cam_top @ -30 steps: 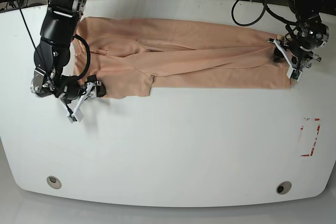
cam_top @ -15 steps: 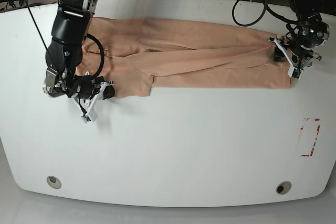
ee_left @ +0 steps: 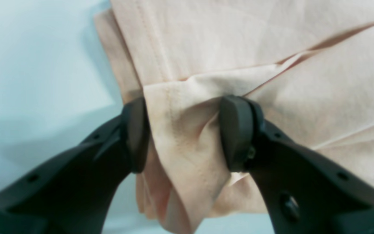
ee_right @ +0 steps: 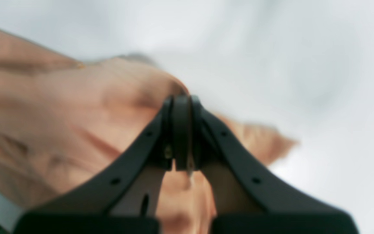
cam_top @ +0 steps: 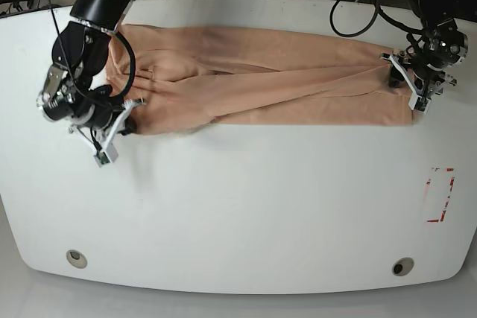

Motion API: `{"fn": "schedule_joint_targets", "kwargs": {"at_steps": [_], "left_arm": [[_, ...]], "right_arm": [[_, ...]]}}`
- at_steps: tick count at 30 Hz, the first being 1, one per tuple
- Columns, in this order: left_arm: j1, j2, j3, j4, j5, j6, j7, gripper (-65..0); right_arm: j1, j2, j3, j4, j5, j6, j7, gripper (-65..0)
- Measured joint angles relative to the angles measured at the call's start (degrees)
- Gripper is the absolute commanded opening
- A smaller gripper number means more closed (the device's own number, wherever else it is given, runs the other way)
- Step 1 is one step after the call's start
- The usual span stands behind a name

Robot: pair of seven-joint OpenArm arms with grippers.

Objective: Fold the T-shirt properly
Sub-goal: 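Pull the folded strip with the right gripper away from the left gripper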

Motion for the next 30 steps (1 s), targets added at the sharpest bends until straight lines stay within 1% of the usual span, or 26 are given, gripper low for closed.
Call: {"fn": "schedule_joint_targets", "kwargs": {"at_steps": [4, 12, 18, 22, 23, 25, 27, 28, 30], "left_arm": [[0.00, 0.00, 0.07, -0.02, 0.04, 0.00, -0.09, -33.9], [0.00, -0.02, 0.11, -0.07, 0.09, 0.02, -0.11, -33.9], [0.00, -0.22, 0.17, -0.07, 0.02, -0.02, -0.13, -33.9], [-0.09, -0.33, 0.28, -0.07, 0.04, -0.13, -0.09, -33.9], [-0.13, -0.33, 0.28, -0.09, 0.07, -0.13, 0.04, -33.9], [-0.15, -0.33, 0.28, -0.09, 0.07, -0.15, 0.09, -33.9], [-0.15, -0.31, 0.28, -0.04, 0.04, -0.15, 0.09, -33.9], [-0.15, -0.33, 0.28, 0.04, 0.00, -0.15, 0.11, -33.8], [-0.15, -0.26, 0.24, 0.52, 0.09, -0.15, 0.50, -33.6]], "right_arm": [[-6.49, 0.24, 1.14, 4.57, 6.32, 0.04, -0.76, -65.0], [-16.11, 1.01, 4.87, 8.94, 12.85, 0.00, -0.72, -65.0], [-19.74, 1.18, 6.75, 9.99, 15.54, 0.04, -0.22, -65.0], [-21.84, 3.10, 7.56, 9.31, 15.15, 0.07, -0.63, -65.0], [-21.81, 3.56, 7.98, 9.07, 15.39, 0.02, -0.61, -63.6], [-21.84, 4.44, 8.94, 8.96, 15.67, 0.04, -0.13, -57.4], [-21.84, 4.98, 10.08, 8.96, 15.96, 0.02, 0.15, -46.6], [-21.94, 5.20, 10.69, 8.98, 15.74, 0.04, 0.31, -39.3], [-22.12, 5.57, 12.33, 9.18, 15.56, 0.04, -0.22, -27.0]]}}
